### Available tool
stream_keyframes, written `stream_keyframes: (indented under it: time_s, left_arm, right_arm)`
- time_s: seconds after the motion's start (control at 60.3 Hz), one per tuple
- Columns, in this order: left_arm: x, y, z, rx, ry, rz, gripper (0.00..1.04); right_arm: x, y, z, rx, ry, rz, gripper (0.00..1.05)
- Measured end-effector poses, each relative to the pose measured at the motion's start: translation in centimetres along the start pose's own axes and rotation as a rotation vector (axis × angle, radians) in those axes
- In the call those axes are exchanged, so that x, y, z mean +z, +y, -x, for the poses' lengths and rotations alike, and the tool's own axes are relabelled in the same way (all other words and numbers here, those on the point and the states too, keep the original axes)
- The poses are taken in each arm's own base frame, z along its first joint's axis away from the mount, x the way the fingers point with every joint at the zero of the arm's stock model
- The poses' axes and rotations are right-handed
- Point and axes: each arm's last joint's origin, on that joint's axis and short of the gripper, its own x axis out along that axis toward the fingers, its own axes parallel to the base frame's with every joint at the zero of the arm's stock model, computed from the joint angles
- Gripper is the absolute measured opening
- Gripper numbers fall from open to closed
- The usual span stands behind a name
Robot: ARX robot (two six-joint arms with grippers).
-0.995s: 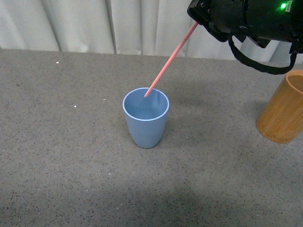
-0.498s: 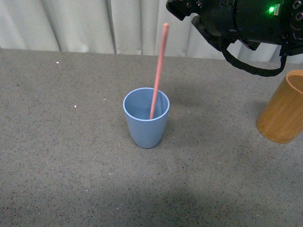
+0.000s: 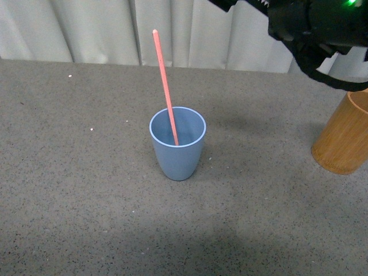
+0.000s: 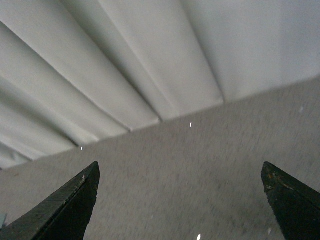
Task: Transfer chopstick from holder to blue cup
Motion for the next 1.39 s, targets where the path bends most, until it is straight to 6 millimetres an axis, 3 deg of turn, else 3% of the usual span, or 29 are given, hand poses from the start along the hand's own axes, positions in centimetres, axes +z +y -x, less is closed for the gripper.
stream_keyframes:
  time_s: [0.066, 0.166, 0.299, 0.531, 0.614, 0.796, 1.277, 1.393]
  left_arm:
    - [0.0, 0.0, 0.0, -0.001, 0.0, 0.0, 0.98]
    - [0.0, 0.0, 0.0, 0.0, 0.0, 0.0, 0.98]
    - [0.0, 0.0, 0.0, 0.0, 0.0, 0.0, 0.98]
    - [0.0, 0.0, 0.0, 0.0, 0.0, 0.0, 0.98]
    - [0.0, 0.0, 0.0, 0.0, 0.0, 0.0, 0.98]
    - [0.0, 0.0, 0.0, 0.0, -0.001, 0.0, 0.98]
    - [0.0, 0.0, 0.0, 0.0, 0.0, 0.0, 0.98]
    - [0.0, 0.0, 0.0, 0.0, 0.0, 0.0, 0.98]
  right_arm:
    - [0.6, -0.8, 1.4, -0.044, -0.178, 0.106, 0.83]
    - [1.5, -3.8, 6.3, -0.067, -0.306, 0.332, 0.61]
    - [1.6, -7.0, 11.3, -0.085, -0.318, 0.424, 0.4]
    - [-1.6, -11.9, 19.6, -0.111, -0.235, 0.471, 0.01]
    - [-2.0, -12.9, 21.8, -0.108, -0.202, 0.467, 0.01]
    - [-2.2, -12.7, 25.6, -0.106, -0.291, 0.468, 0.01]
    - [-2.1, -12.6, 25.9, -0.101, -0.315, 0.47, 0.01]
    - [-2.1, -12.6, 25.9, -0.101, -0.315, 0.471, 0.17]
